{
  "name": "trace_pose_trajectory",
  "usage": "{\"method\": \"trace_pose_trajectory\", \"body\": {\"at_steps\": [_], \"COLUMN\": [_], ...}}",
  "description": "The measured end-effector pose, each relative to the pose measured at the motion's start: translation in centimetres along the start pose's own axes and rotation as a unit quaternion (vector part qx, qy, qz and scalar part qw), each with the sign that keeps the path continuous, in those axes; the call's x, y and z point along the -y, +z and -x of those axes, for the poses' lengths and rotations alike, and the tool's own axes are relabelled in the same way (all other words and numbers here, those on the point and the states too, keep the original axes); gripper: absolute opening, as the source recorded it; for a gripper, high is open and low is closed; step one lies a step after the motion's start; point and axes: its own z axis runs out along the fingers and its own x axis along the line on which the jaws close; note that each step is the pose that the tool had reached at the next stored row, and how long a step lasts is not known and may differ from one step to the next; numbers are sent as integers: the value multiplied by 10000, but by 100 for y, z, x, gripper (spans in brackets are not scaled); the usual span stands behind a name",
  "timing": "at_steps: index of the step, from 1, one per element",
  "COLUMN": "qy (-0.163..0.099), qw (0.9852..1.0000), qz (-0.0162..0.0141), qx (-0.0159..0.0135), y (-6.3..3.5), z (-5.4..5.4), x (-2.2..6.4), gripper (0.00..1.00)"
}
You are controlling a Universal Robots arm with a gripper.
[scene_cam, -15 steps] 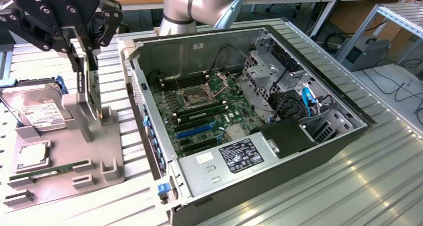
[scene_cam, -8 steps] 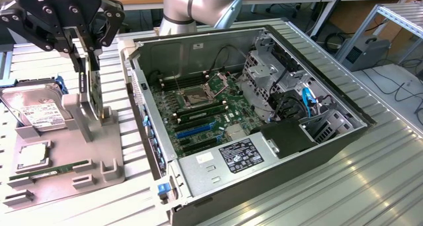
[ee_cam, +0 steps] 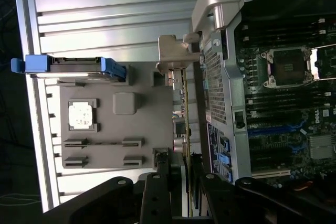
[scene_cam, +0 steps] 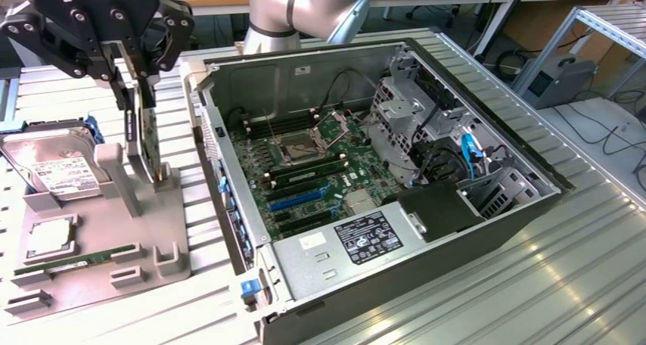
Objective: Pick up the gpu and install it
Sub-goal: 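Pick up the gpu and move the gpu toward the slot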
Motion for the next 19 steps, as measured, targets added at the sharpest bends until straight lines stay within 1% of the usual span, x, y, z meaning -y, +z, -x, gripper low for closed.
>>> {"method": "trace_pose_trajectory", "body": {"at_steps": [19], "qy": [-1], "qw": [10000], "qz": [-22], "qx": [2], "y": [2], "z": [76], "x": [-1], "gripper": [27]}}
